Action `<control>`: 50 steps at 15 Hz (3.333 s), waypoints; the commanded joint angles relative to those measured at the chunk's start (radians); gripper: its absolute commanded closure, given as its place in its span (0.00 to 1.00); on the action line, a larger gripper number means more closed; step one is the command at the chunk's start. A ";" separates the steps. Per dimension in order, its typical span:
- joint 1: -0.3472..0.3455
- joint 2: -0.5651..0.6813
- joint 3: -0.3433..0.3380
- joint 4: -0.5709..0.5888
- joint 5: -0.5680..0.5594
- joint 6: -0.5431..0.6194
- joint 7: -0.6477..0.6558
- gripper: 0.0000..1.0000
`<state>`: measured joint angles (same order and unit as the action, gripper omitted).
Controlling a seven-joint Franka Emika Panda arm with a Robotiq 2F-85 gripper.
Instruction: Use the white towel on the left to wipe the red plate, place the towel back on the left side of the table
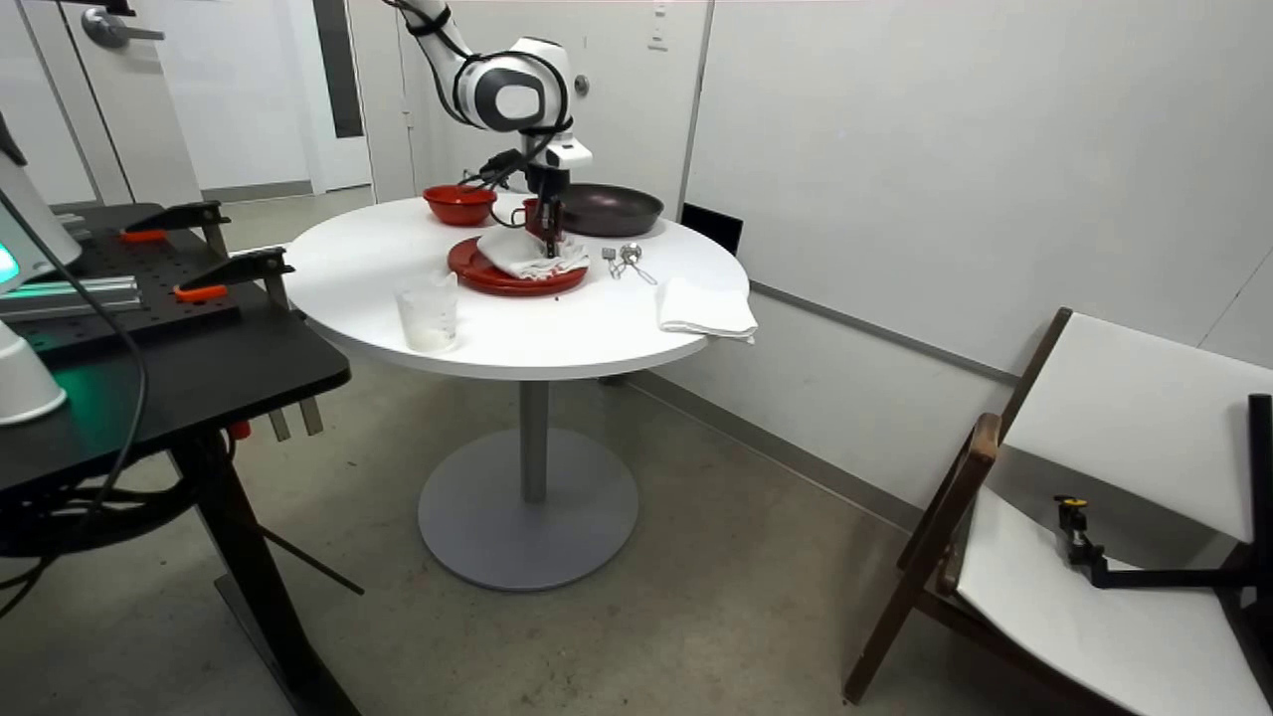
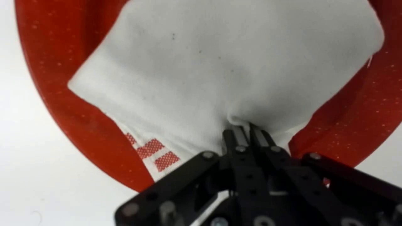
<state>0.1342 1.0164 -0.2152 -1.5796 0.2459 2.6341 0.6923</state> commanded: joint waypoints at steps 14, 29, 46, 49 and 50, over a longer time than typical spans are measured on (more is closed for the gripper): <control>-0.234 0.058 0.259 0.239 0.119 -0.673 -0.268 0.98; -0.152 0.163 0.133 0.389 -0.048 -0.822 -0.279 0.98; 0.073 0.190 -0.071 0.344 -0.447 -0.419 0.087 0.97; 0.079 0.177 -0.063 0.306 -0.444 -0.260 0.155 0.98; 0.085 0.174 -0.062 0.292 -0.444 -0.217 0.163 0.98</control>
<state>0.2026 1.1852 -0.2721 -1.2451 -0.1855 2.2734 0.7962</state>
